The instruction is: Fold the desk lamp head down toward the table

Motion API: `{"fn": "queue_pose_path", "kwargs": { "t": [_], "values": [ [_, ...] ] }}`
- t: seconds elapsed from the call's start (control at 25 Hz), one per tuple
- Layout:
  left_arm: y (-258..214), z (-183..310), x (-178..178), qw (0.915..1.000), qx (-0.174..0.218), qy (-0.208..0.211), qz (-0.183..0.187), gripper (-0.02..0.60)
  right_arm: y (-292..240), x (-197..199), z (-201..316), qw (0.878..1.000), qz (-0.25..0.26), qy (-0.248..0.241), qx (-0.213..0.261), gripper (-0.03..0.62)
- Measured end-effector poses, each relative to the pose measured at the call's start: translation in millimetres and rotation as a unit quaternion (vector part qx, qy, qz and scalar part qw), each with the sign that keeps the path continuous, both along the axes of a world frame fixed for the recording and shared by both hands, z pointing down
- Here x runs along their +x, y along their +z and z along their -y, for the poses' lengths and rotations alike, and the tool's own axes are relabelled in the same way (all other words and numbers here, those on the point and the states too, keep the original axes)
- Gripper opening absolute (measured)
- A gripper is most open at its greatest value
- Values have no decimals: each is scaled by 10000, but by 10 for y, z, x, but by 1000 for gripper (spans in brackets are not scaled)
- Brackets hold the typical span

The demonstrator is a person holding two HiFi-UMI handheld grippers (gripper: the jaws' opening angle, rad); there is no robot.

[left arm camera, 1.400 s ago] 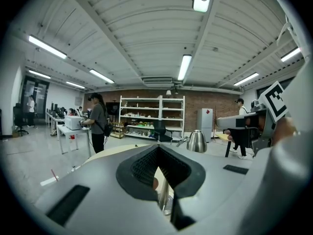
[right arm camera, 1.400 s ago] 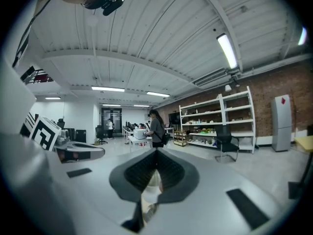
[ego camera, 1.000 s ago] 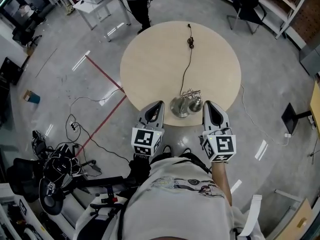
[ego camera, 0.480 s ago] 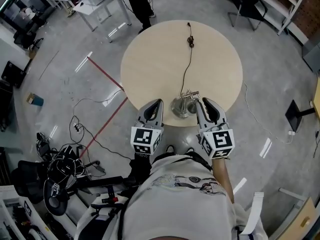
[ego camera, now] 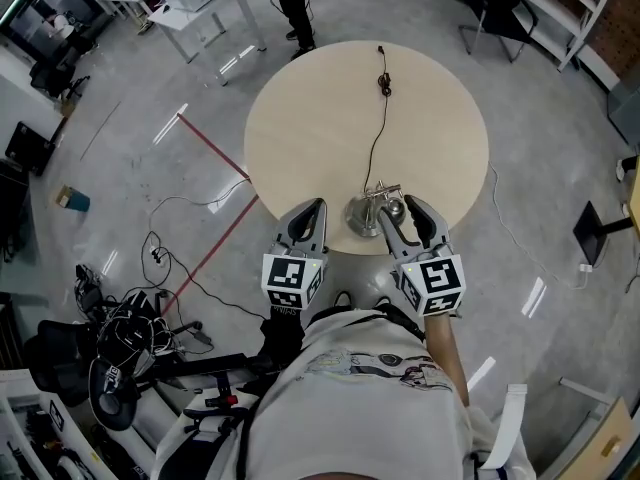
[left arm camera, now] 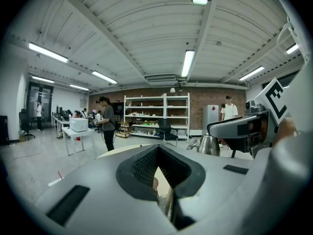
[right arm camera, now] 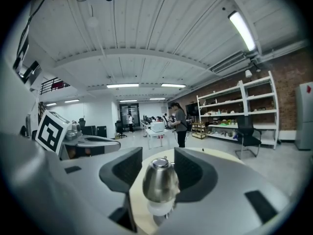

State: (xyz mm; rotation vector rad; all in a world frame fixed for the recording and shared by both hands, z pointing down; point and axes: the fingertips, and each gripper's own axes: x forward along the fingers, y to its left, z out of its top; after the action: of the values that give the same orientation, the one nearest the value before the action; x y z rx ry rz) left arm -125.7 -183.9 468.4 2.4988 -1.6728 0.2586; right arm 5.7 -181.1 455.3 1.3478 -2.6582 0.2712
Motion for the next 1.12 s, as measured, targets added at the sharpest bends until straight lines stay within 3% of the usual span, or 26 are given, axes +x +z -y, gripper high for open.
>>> {"fn": "queue_pose_path", "kwargs": {
  "t": [0.24,0.48,1.12],
  "values": [
    [5,18,-48,10000,-8,-54,11,0,158,-50,38,9996,-205,-64,-206,236],
    [36,4,-68,10000,-39,-63,16,0,314,-47,50,9982,-454,7,-396,238],
    [40,33,-84,9999,-83,-95,-35,0,348,-28,50,9972,-527,32,-533,236]
  ]
}}
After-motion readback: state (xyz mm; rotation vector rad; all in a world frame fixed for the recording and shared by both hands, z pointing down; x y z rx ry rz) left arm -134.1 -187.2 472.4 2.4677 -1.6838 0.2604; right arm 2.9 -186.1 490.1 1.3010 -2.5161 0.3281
